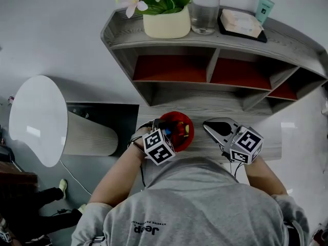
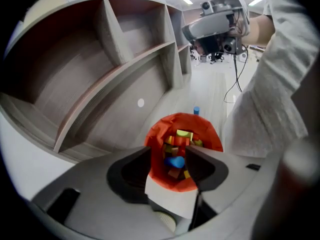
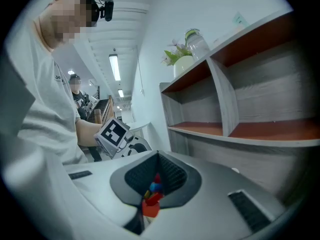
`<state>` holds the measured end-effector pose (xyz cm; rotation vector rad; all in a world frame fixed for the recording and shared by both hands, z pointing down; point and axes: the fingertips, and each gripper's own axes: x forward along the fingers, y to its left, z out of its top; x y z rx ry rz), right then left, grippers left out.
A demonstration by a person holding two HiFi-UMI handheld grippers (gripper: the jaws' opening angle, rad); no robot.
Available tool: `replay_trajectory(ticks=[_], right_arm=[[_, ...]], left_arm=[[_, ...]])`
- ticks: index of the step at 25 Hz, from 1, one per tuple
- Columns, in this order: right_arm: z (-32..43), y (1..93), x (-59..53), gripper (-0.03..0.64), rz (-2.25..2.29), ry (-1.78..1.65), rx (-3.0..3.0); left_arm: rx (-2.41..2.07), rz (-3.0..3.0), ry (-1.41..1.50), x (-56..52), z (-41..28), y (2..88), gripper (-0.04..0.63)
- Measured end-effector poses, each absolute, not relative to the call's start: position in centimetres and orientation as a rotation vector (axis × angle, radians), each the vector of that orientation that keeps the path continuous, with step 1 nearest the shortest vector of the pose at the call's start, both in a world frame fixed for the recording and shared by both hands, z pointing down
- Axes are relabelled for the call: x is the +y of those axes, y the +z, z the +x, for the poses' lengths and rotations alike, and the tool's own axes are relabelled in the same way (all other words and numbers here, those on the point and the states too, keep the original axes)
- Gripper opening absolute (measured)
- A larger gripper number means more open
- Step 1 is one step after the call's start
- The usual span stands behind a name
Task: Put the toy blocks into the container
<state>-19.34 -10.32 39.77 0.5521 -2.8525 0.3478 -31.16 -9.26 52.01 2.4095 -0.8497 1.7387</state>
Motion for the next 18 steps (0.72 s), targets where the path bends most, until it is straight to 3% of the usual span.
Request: replay_trajectory(ticks=[10, 18], right_arm=[[-12.2, 40.1, -11.4, 0.018, 0.622, 0.377, -2.838], [-4.6, 41.8, -12.8, 0.018, 0.476, 0.411, -2.843]], left_arm=[[-0.733, 2.562, 1.648, -9.6, -20.6, 51.0, 0.250], [-0.687, 2.448, 1.651, -9.9, -9.0, 57.7, 0.250]])
